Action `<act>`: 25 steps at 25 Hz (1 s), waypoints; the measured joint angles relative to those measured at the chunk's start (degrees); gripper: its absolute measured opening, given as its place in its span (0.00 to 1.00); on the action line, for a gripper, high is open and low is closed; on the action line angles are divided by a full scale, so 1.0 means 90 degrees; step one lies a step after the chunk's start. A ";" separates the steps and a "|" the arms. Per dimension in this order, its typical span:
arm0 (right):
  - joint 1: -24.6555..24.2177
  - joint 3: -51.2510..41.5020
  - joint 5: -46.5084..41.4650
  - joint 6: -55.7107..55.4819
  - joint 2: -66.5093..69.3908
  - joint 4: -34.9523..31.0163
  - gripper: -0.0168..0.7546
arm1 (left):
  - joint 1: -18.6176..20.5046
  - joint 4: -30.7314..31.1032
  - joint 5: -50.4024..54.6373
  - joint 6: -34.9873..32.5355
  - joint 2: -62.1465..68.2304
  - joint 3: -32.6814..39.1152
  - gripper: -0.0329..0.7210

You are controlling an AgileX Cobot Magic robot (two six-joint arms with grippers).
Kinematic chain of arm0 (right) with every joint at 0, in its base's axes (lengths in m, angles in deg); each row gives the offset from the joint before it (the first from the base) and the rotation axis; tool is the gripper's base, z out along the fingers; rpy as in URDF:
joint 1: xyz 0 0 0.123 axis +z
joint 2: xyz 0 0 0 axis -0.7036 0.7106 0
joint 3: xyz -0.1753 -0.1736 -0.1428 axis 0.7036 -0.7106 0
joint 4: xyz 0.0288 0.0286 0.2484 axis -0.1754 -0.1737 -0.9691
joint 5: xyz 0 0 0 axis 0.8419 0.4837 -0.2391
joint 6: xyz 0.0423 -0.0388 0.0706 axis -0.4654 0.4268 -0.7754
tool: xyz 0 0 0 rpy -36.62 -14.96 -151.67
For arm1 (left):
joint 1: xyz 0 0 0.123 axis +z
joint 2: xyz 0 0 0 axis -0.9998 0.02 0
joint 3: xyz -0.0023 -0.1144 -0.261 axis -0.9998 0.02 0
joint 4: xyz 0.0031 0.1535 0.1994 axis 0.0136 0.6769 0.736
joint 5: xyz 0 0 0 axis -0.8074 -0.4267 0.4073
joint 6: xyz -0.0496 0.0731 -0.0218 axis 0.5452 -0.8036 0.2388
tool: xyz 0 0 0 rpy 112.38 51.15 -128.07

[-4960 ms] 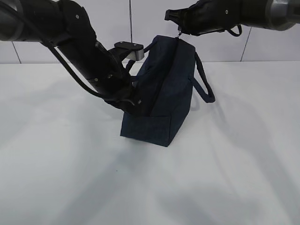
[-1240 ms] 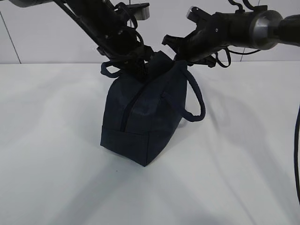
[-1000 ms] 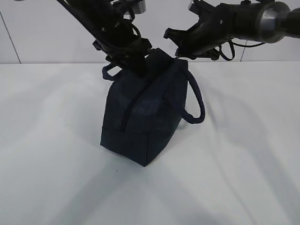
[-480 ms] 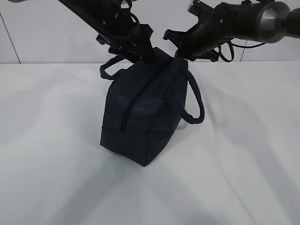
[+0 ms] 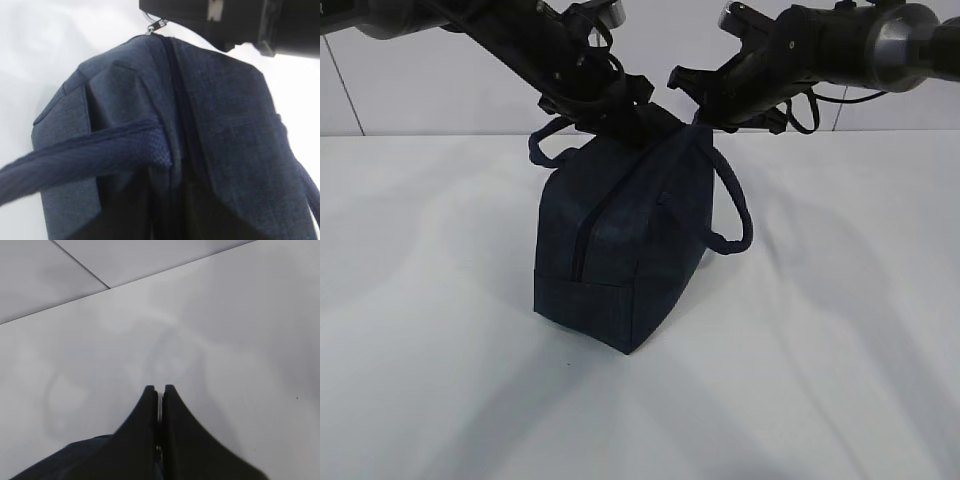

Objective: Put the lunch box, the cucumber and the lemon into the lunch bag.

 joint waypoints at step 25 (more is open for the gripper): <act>-0.0126 0.0000 -0.0181 0.0052 0.0306 -0.0328 0.03 | 0.0002 0.0309 0.0560 -0.0027 -0.0274 0.0000 0.03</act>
